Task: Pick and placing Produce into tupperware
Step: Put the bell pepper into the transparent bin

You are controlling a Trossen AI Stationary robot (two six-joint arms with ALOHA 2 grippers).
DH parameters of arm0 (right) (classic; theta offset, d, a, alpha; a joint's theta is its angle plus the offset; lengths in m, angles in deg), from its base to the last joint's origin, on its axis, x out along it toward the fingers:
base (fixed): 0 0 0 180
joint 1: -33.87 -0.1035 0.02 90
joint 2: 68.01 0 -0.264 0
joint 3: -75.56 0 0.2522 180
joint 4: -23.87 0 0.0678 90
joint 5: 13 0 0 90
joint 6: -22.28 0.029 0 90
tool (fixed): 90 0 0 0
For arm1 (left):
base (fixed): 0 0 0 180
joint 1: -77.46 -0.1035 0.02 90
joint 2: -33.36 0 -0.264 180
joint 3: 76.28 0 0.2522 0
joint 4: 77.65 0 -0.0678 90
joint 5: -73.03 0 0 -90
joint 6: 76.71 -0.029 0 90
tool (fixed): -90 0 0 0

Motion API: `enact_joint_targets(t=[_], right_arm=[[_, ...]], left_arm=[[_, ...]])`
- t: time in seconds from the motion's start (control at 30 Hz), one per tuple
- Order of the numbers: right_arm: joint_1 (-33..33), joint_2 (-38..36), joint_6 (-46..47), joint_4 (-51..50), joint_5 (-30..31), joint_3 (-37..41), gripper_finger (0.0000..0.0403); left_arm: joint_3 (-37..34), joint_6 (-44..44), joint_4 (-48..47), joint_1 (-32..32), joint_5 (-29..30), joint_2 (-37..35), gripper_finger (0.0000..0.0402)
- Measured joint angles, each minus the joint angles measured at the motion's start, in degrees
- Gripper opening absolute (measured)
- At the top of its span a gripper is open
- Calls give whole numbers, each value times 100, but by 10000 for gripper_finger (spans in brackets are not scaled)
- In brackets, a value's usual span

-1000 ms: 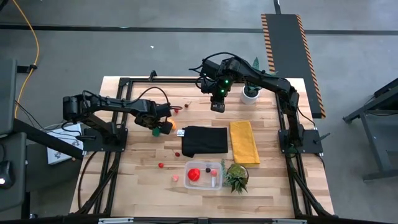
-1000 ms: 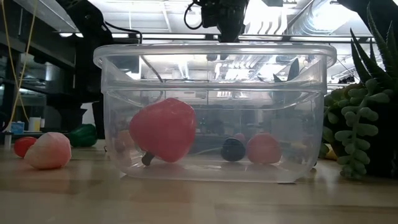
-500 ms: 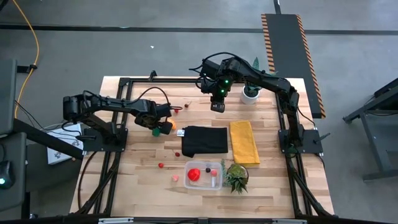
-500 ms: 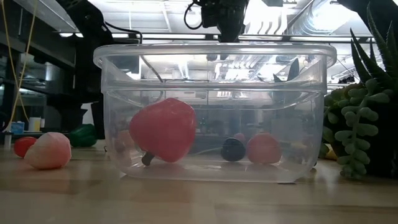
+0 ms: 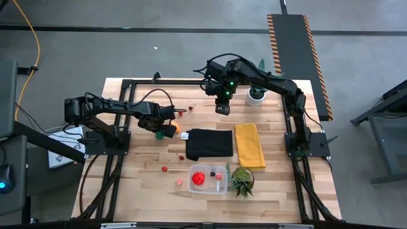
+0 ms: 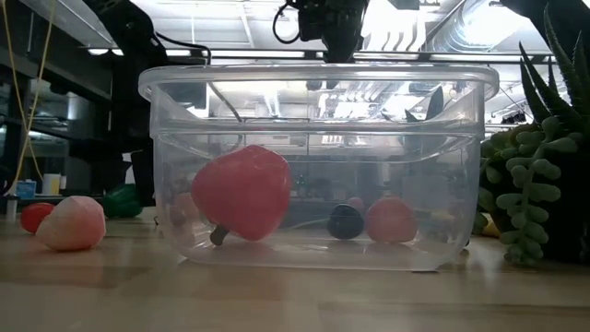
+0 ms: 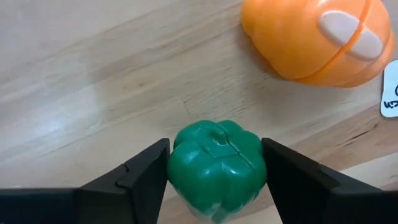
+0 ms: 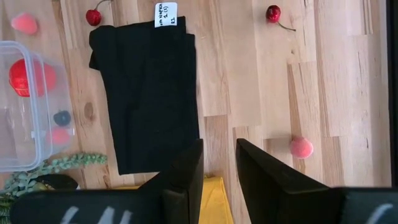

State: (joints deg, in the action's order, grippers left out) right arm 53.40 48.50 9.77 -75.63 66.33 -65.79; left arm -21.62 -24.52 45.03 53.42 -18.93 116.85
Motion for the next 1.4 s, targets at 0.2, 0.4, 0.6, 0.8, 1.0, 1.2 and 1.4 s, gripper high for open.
enact_joint_targets(t=[0.2,0.4,0.6,0.8,1.0,1.2,1.4], right_arm=[[-2,0,-9,0,-1,1,86],[-2,0,-49,-2,1,2,86],[0,0,-101,-1,0,0,86],[21,0,-137,-6,1,-78,86],[118,0,-125,37,-1,-681,86],[354,-356,-37,327,-36,-592,86],[562,-480,0,293,-37,-586,86]], left_arm=[[0,-7,1,0,-22,-4,224],[0,-13,-3,0,-94,-4,229],[0,-81,-5,0,-407,-2,229],[0,-96,-8,2,-686,-2,229],[0,-141,-10,2,-882,-2,230],[4,-230,-16,2,-1085,-33,230],[374,-529,-413,0,-1035,-46,230]])
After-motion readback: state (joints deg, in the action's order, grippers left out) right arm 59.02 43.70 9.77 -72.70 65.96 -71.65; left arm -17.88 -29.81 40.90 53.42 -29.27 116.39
